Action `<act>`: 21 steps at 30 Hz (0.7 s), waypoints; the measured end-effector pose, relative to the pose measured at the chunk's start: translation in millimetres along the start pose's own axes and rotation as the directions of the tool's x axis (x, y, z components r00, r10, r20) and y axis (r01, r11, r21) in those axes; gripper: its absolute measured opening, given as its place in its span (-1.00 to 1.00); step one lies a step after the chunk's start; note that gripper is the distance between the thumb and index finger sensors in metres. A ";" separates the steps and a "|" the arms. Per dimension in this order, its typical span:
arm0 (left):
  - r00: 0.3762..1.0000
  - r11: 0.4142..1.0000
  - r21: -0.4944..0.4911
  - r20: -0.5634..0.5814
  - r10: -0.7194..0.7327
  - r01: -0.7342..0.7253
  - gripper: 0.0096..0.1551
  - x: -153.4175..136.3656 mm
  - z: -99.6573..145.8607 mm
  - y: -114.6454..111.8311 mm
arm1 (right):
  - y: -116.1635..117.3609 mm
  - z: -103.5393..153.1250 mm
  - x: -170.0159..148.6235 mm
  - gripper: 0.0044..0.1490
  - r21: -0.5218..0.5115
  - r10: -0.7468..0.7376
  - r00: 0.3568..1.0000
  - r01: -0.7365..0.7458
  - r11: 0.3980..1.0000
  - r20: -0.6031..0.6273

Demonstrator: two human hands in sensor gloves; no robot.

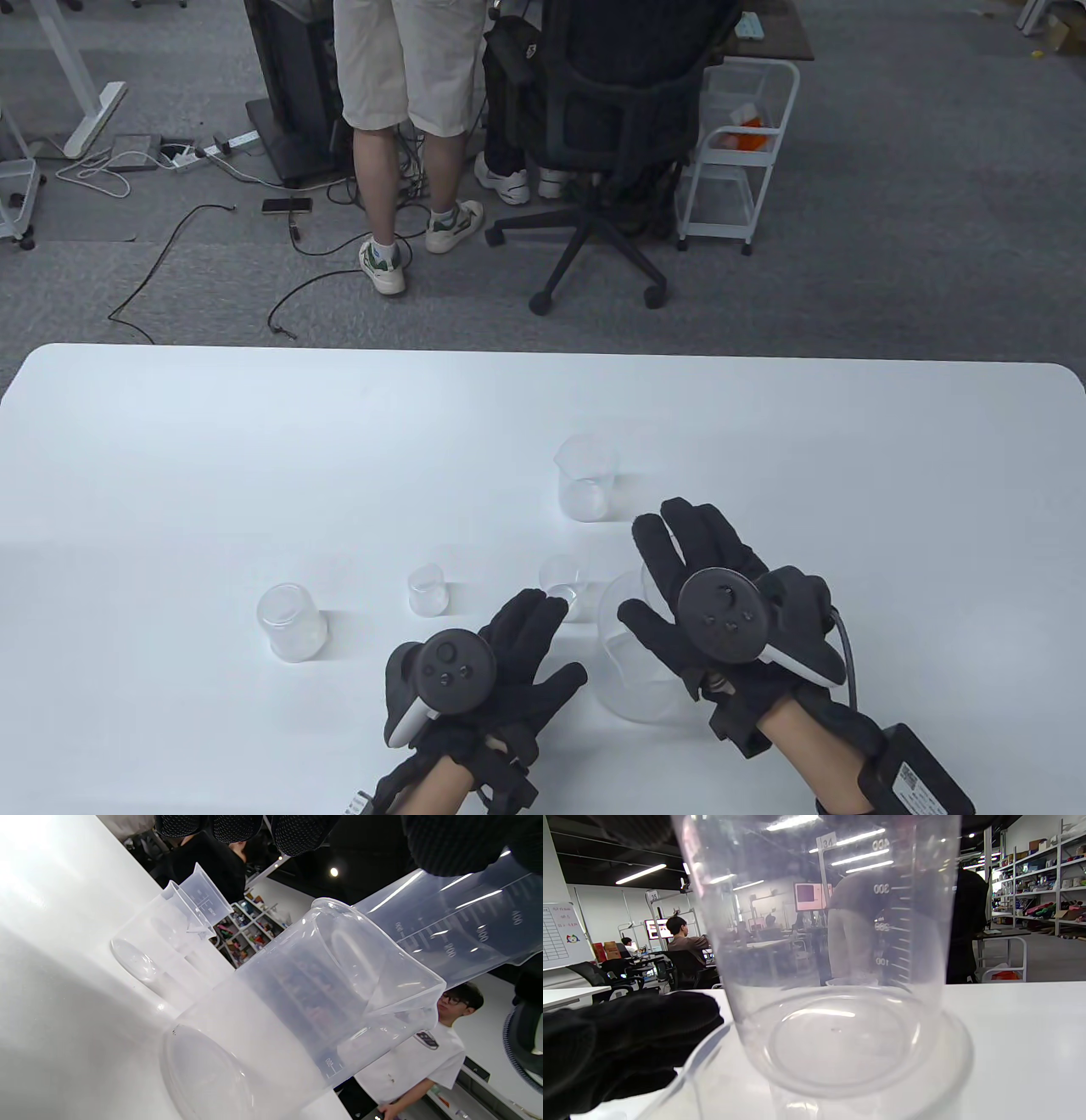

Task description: Nest plastic beakers

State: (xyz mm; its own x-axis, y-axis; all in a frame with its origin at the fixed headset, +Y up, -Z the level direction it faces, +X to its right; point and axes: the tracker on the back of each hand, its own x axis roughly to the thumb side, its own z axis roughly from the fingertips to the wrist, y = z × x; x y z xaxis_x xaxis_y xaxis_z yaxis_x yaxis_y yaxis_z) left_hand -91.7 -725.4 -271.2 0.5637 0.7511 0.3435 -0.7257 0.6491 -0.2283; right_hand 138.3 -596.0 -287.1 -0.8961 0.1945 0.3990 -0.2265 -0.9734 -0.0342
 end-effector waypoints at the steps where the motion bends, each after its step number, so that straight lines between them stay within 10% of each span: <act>1: 1.000 1.000 0.000 0.000 0.000 0.000 -0.02 0.0 0.0 0.0 | 3.4 -0.8 -0.1 0.02 0.008 0.002 1.000 -0.002 1.000 -0.001; 21: 1.000 1.000 -0.002 -0.006 -0.001 0.001 -0.02 -1.0 -0.1 0.2 | 61.9 -4.2 -6.4 0.08 0.087 0.017 1.000 -0.016 0.996 -0.003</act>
State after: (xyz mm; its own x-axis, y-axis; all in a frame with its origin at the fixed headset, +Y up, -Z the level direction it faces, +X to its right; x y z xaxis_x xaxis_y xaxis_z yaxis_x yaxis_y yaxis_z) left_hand -92.4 -726.0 -271.7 0.5667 0.7511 0.3387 -0.7242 0.6501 -0.2299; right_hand 128.4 -657.0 -295.6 -0.9008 0.1785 0.3959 -0.1776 -0.9833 0.0393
